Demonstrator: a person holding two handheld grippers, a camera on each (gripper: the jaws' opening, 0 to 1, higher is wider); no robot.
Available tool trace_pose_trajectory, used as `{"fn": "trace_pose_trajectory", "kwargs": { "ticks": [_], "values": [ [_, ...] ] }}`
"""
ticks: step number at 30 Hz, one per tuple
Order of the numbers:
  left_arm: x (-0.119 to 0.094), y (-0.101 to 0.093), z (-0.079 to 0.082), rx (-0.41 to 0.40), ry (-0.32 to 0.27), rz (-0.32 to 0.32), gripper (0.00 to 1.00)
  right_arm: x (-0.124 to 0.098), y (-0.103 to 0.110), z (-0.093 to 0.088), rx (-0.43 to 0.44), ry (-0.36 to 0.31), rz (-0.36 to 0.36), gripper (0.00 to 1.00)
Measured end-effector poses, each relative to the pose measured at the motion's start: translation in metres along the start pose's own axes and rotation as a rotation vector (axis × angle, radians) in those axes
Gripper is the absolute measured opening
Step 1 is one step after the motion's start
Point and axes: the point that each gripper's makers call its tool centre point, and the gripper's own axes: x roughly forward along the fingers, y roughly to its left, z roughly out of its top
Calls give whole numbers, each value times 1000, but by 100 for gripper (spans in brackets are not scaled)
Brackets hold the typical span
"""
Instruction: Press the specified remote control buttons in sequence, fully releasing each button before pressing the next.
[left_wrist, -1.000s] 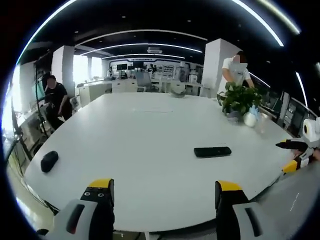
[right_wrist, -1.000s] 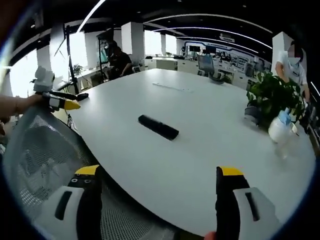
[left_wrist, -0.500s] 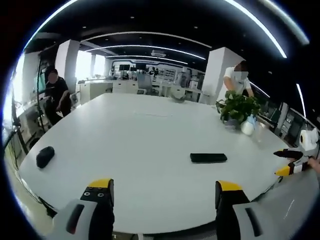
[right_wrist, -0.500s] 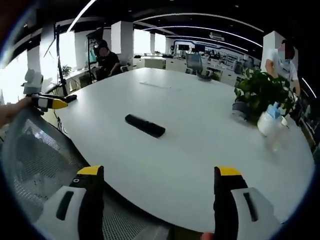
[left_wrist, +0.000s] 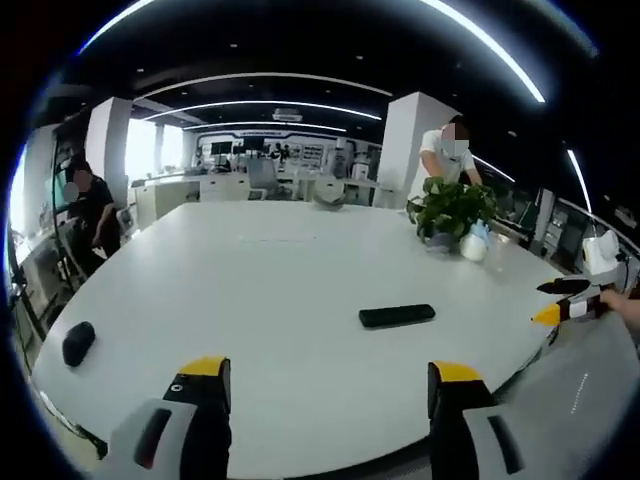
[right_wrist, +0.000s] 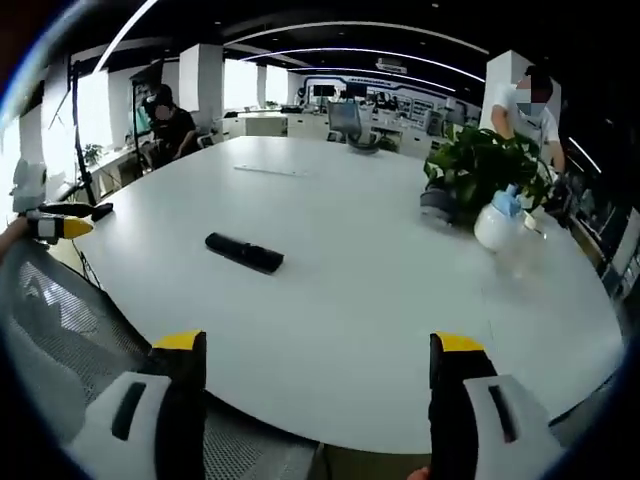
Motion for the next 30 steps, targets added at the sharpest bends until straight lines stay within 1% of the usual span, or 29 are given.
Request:
{"fn": "trace_pose_trajectory", "kwargs": {
  "ticks": [2,3,4,5,6,7,9,11,12,14,16,18,20,25,27,28,30],
  "values": [
    [2,-4,-2,9,13,-26,82,0,-4,-3,10,16,-20,96],
    [2,-6,0,10,1,-33,81,-1,-8,-4,10,28,-39,96],
    [2,-6,3,16,-15,-37,81,-2,-8,-3,12,23,-41,96],
    [1,-5,8,39,-37,-28,81,-3,-9,-3,19,16,-47,96],
    [1,-3,9,60,-36,-17,81,-4,-11,-1,37,6,-57,96],
    [1,-2,6,62,-28,-11,81,-4,-13,0,46,1,-63,97],
    [0,0,4,37,-22,-1,81,-4,-12,1,53,-4,-55,96],
    [-1,7,6,12,-32,33,82,-3,-9,-1,53,9,-45,97],
    [-1,13,5,-3,-30,62,82,0,-5,-3,34,29,-24,98],
    [-1,16,6,-26,-35,75,82,0,-2,0,10,20,-14,99],
    [-1,15,8,-22,-38,74,82,-2,-3,4,4,0,-21,97],
    [-1,14,7,-10,-34,72,83,0,-5,7,28,-23,-9,96],
    [0,14,6,-8,-27,74,83,0,-6,7,43,-33,-5,98],
    [0,16,5,-16,-23,87,83,1,-10,11,61,-53,-15,98],
    [0,19,6,-17,-27,103,83,1,-9,11,52,-60,-7,95],
    [-1,21,6,-20,-30,118,83,2,-6,9,46,-44,15,93],
    [-2,23,6,-34,-32,128,83,4,-4,7,43,-28,25,93]
  ]
}}
